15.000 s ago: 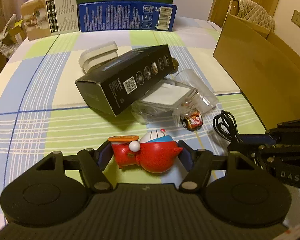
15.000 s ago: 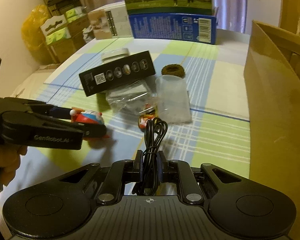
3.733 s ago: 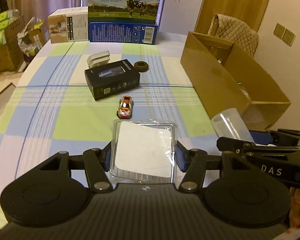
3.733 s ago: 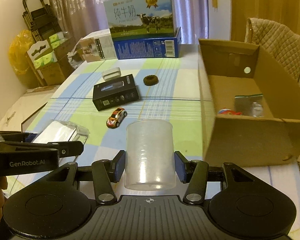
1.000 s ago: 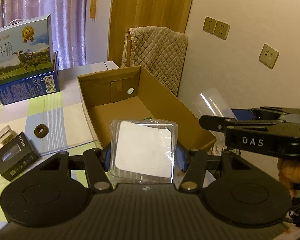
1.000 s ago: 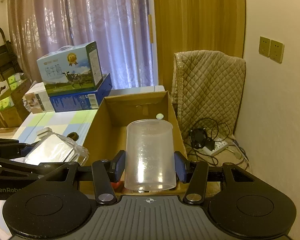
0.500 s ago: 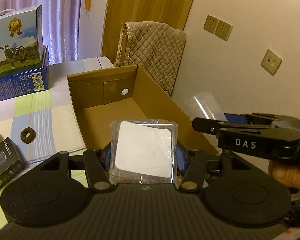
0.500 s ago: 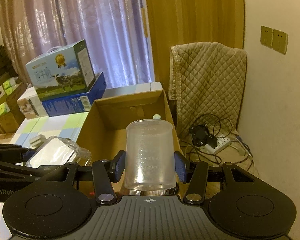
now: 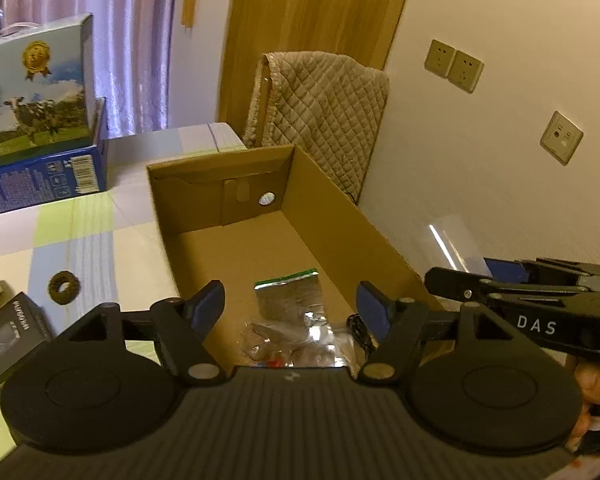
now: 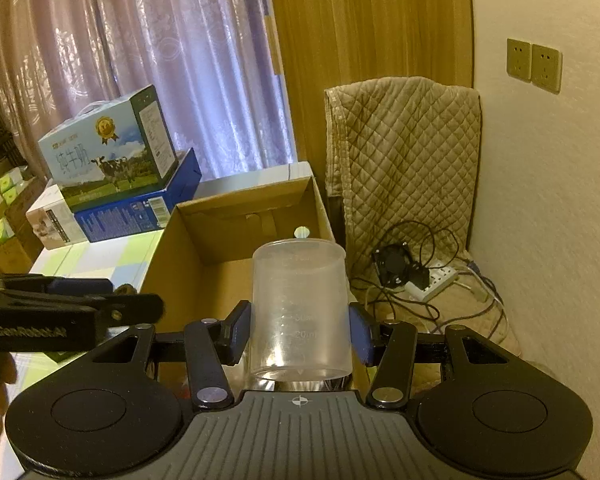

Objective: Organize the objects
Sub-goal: 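Open the left tool over the box dropping the packet while the right releases the cup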

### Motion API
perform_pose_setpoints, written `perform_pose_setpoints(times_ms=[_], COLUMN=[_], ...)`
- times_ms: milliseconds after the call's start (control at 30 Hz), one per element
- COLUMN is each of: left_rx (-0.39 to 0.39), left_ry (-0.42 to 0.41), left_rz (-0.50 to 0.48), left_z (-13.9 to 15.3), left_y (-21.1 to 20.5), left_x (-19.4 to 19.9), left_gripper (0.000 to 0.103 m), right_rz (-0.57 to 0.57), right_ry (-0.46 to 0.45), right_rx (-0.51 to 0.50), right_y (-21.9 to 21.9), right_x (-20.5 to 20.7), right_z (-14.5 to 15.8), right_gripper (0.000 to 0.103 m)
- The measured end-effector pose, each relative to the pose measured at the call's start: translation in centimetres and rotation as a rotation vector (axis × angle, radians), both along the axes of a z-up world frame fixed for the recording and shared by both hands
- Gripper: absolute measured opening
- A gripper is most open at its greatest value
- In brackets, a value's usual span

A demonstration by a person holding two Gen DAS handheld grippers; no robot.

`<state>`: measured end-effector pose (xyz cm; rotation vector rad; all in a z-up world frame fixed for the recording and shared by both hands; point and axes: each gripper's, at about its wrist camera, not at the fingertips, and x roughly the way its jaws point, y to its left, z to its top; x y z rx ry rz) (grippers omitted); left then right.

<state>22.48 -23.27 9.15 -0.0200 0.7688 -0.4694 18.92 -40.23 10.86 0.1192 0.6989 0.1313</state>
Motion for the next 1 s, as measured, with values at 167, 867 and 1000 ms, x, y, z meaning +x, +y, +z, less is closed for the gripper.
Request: perform_pose_setpoints(times_ms=[167,867,1000], left_rx=[0.013,0.05,0.046], left_ry=[0.001,0.017,0.015], left_rz=[0.019,0.016,0.023], left_z=[0.1,-0.4,-0.4], left_y=[1.1,2.9,3.2], left_x=[-0.8,-2.5,-2.4], left_gripper=[0.068,0.068,0.068], right_rz=[0.013,0.042,0.032], right_ry=[0.005,0.003,-0.005], right_rx=[0.008,0.006,0.021], right_y=[0.6,3.1,3.1], right_x=[-0.4,0.0,0.5], right_z=[-0.2,-0.4,-0.5], right_gripper=[0.048,0.048,0.049])
